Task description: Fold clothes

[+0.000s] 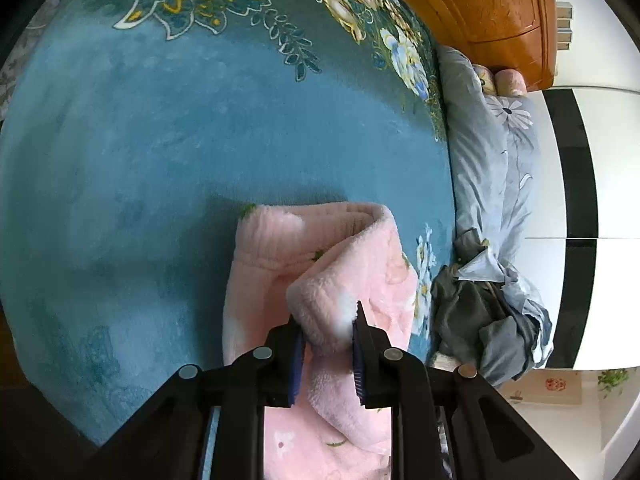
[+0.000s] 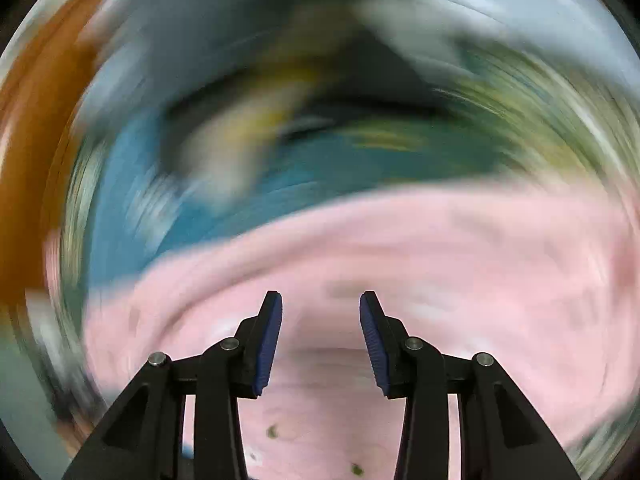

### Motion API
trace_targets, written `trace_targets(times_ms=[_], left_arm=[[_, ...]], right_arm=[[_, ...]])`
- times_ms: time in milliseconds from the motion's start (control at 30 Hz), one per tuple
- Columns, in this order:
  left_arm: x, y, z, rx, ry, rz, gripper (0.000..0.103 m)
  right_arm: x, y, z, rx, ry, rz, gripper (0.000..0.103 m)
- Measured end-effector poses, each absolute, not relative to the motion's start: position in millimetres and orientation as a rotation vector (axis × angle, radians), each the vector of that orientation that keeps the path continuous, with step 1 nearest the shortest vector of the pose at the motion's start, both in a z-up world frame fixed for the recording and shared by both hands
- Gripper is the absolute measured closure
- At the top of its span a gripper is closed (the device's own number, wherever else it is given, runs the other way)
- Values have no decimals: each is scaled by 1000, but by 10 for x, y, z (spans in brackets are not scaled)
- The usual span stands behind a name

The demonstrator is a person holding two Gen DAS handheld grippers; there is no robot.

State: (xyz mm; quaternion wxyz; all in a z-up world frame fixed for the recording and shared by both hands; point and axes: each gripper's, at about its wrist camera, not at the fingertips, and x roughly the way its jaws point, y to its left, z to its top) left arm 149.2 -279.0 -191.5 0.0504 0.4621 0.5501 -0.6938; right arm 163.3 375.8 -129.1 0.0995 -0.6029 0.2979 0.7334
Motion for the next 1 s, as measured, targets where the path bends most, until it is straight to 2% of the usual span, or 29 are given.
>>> trace_targets(times_ms=[100, 167, 233, 567, 633, 667, 800, 1000], left_arm=[[1495, -2814, -1939, 1416, 1678, -2100, 81], [1490, -2821, -1949, 1419, 1681, -2092, 81], [1485, -2821, -1939, 1426, 1675, -2093, 81], [1516, -2815, -1913, 1431, 1658, -2100, 81], [1515, -2814, -1912, 1435, 1652, -2100, 81], [1514, -2814, -1912, 1436, 1649, -2100, 81], [1428, -2833, -1792, 1429, 1614, -2153, 84], [1282, -2961, -1193, 1311, 1600, -2384, 85]], right_arm=[[2294, 4612, -1516, -1460, 1277, 1829, 60], [2588, 4858, -1681, -1323, 1432, 1716, 54], [2690, 4987, -1790, -1251, 1470, 1679, 53], [2394, 5195, -2057, -1175, 1414, 1705, 53], [2350, 5187, -2165, -1249, 1386, 1663, 68], [2330, 5180, -2153, -1253, 1359, 1657, 97], [2174, 5199, -1585, -1235, 1226, 1822, 99], [2103, 5181, -746, -1196, 1003, 2042, 100]])
